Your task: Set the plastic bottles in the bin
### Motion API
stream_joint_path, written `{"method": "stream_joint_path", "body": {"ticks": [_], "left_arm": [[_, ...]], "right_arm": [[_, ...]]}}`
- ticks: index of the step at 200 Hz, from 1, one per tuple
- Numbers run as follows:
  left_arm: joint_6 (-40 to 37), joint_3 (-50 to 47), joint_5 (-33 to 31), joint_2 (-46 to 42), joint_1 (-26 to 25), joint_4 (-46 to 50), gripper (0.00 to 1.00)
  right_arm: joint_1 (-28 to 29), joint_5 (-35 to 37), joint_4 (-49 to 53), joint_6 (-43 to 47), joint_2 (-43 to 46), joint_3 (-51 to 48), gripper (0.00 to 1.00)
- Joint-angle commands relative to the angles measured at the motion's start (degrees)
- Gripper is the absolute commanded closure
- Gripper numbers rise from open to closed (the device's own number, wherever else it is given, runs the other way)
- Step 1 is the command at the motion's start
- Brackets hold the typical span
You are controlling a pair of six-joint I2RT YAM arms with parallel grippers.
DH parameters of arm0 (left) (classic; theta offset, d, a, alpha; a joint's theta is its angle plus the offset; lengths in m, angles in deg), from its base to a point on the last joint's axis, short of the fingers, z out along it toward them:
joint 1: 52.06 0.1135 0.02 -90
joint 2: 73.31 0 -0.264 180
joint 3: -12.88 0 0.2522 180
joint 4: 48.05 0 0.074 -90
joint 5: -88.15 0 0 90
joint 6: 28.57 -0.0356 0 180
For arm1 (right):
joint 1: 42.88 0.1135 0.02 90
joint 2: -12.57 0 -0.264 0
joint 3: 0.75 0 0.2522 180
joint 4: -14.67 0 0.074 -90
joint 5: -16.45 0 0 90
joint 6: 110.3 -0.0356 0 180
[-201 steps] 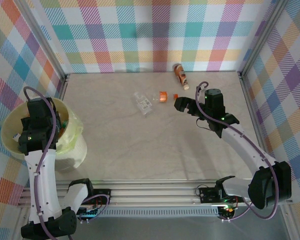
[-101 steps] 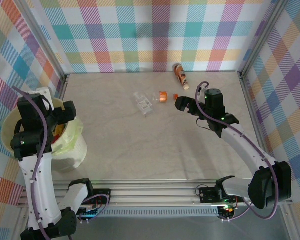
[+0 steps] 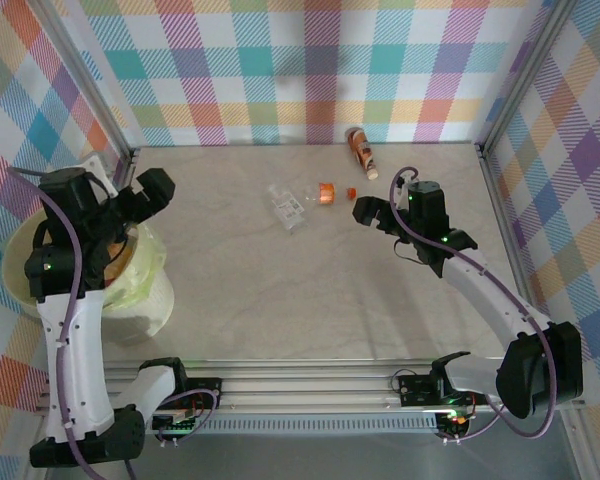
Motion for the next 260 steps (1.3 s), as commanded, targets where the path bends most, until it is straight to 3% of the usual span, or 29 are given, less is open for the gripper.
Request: {"method": "stream_joint_path", "body": {"ticks": [1, 66, 91, 114, 177, 214, 260], "left_arm": [[5.83, 0.84, -2.61, 0.24, -5.82, -5.13, 0.0], [5.6, 6.16, -22.25, 10.97, -29.81, -7.22, 0.0], [5.1, 8.18, -26.38, 18.89, -35.99, -8.85, 0.0], [5.92, 13.52, -27.19, 28.26, -36.78, -6.3, 0.0], [21.93, 15.26, -31.44, 47.13, -37.75, -6.78, 0.0], [24.3, 18.01, -25.26, 57.2, -38.35, -8.39, 0.0], [24.94, 26.78, -27.69, 67.11, -39.21, -2.85, 0.0]], "right_arm": [[-0.08, 1.84, 1.52, 0.98, 1.29, -0.04, 0.0], [-0.35, 4.32, 3.83, 0.91, 2.06, 0.05, 0.0], [-0.79, 5.74, 4.6, 0.67, 3.6, -0.71, 0.0], [-1.0, 6.05, 4.88, 1.73, 5.73, -1.78, 0.0], [-0.97, 7.75, 6.98, 2.87, 9.99, -3.9, 0.0], [-0.97, 7.53, 7.58, 3.05, 10.34, -3.64, 0.0], [-1.04, 7.03, 7.79, 2.44, 11.0, -3.81, 0.0]]}}
